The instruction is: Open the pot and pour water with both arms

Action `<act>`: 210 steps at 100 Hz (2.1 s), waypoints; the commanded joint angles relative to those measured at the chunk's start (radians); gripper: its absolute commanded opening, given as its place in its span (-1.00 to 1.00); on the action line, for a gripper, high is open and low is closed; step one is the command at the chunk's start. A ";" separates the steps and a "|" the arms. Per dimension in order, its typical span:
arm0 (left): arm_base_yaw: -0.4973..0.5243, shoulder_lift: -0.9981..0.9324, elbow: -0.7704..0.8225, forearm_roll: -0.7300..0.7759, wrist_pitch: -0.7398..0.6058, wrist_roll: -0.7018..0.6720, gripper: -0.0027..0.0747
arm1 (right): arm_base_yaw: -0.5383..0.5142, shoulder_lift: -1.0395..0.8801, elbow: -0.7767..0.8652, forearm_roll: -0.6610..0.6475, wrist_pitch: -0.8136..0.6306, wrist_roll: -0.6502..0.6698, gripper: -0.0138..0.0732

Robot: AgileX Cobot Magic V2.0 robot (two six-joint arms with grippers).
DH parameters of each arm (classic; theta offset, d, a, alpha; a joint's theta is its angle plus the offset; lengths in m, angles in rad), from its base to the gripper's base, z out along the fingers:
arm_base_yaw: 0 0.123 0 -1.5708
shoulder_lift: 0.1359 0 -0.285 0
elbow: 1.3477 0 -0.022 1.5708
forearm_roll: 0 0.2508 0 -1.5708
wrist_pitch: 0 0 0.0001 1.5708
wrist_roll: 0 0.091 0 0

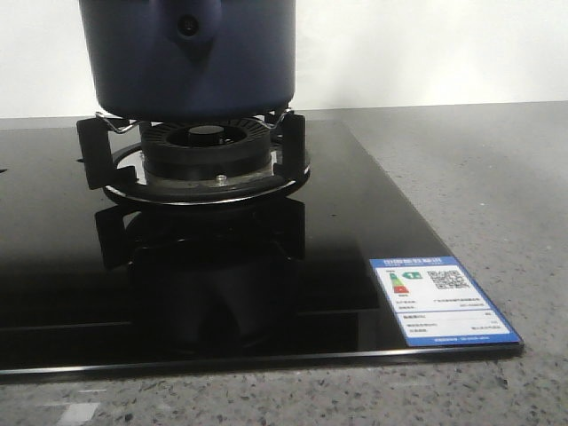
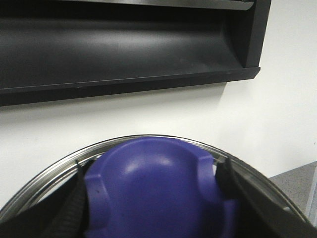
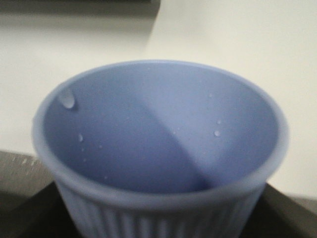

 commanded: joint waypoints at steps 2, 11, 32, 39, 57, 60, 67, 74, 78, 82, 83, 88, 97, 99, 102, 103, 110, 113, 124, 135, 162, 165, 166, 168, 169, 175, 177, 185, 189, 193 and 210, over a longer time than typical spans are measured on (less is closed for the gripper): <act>0.001 -0.026 -0.035 0.001 -0.091 -0.004 0.10 | -0.092 -0.027 0.049 0.029 -0.136 -0.010 0.16; 0.001 -0.026 -0.035 0.001 -0.091 -0.004 0.10 | -0.165 0.012 0.099 0.059 -0.194 -0.093 0.16; 0.001 -0.026 -0.035 0.001 -0.091 -0.004 0.10 | -0.244 0.169 0.113 0.167 -0.396 -0.272 0.16; 0.001 -0.026 -0.035 0.001 -0.089 -0.004 0.10 | -0.244 0.219 0.113 0.196 -0.441 -0.356 0.16; 0.001 -0.026 -0.035 0.003 -0.089 -0.004 0.10 | -0.244 0.325 0.113 0.255 -0.529 -0.476 0.16; 0.001 -0.026 -0.035 0.004 -0.089 -0.004 0.10 | -0.244 0.337 0.113 0.263 -0.538 -0.488 0.15; 0.001 -0.026 -0.035 0.007 -0.089 -0.004 0.10 | -0.244 0.362 0.113 0.274 -0.554 -0.524 0.11; 0.001 -0.026 -0.035 0.009 -0.089 -0.004 0.10 | -0.244 0.377 0.113 0.276 -0.558 -0.552 0.07; 0.001 -0.026 -0.035 0.009 -0.089 -0.004 0.10 | -0.244 0.382 0.113 0.278 -0.555 -0.564 0.06; 0.001 -0.026 -0.035 0.009 -0.089 -0.004 0.10 | -0.244 0.384 0.113 0.280 -0.551 -0.566 0.06; 0.001 -0.026 -0.035 0.009 -0.089 -0.004 0.10 | -0.244 0.384 0.113 0.280 -0.551 -0.567 0.06; 0.001 -0.026 -0.035 0.009 -0.089 -0.004 0.10 | -0.244 0.388 0.113 0.280 -0.551 -0.569 0.06; 0.001 -0.026 -0.035 0.009 -0.089 -0.004 0.10 | -0.244 0.397 0.113 0.280 -0.544 -0.569 0.06; 0.001 -0.026 -0.035 0.009 -0.089 -0.004 0.10 | -0.244 0.400 0.113 0.280 -0.542 -0.569 0.06; 0.001 -0.026 -0.035 0.009 -0.089 -0.004 0.10 | -0.244 0.406 0.113 0.280 -0.541 -0.569 0.06; 0.001 -0.026 -0.035 0.009 -0.089 -0.004 0.10 | -0.244 0.406 0.113 0.280 -0.541 -0.569 0.06; 0.001 -0.026 -0.035 0.009 -0.089 -0.004 0.10 | -0.244 0.415 0.113 0.280 -0.544 -0.569 0.06; 0.001 -0.026 -0.035 0.009 -0.089 -0.004 0.10 | -0.244 0.416 0.113 0.280 -0.544 -0.569 0.06; 0.001 -0.026 -0.035 0.009 -0.089 -0.004 0.10 | -0.244 0.416 0.113 0.280 -0.541 -0.569 0.07; 0.001 -0.026 -0.035 0.009 -0.089 -0.004 0.10 | -0.244 0.416 0.113 0.280 -0.528 -0.569 0.11; 0.001 -0.026 -0.035 0.009 -0.089 -0.004 0.10 | -0.250 0.412 0.113 0.272 -0.523 -0.523 0.80; 0.001 -0.026 -0.035 0.009 -0.089 -0.004 0.10 | -0.255 0.407 0.113 0.270 -0.523 -0.507 0.80; 0.001 -0.026 -0.035 0.009 -0.089 -0.004 0.10 | -0.257 0.407 0.113 0.270 -0.523 -0.499 0.80; 0.001 -0.026 -0.035 0.009 -0.089 -0.004 0.10 | -0.261 0.405 0.116 0.264 -0.523 -0.492 0.80; 0.001 -0.026 -0.035 0.010 -0.089 -0.004 0.10 | -0.262 0.402 0.116 0.259 -0.523 -0.485 0.80; 0.001 -0.026 -0.035 0.010 -0.089 -0.004 0.10 | -0.275 0.387 0.122 0.228 -0.523 -0.462 0.80; 0.001 -0.026 -0.035 0.010 -0.089 -0.004 0.10 | -0.278 0.380 0.125 0.216 -0.523 -0.454 0.80; 0.001 -0.026 -0.035 0.010 -0.089 -0.004 0.10 | -0.291 0.350 0.140 0.183 -0.523 -0.426 0.80; 0.001 -0.026 -0.035 0.010 -0.089 -0.004 0.10 | -0.299 0.335 0.149 0.176 -0.521 -0.416 0.80; 0.001 -0.026 -0.035 0.010 -0.089 -0.004 0.10 | -0.301 0.319 0.156 0.165 -0.521 -0.405 0.80; 0.001 -0.026 -0.035 0.011 -0.089 -0.004 0.10 | -0.301 0.264 0.176 0.099 -0.455 -0.386 0.80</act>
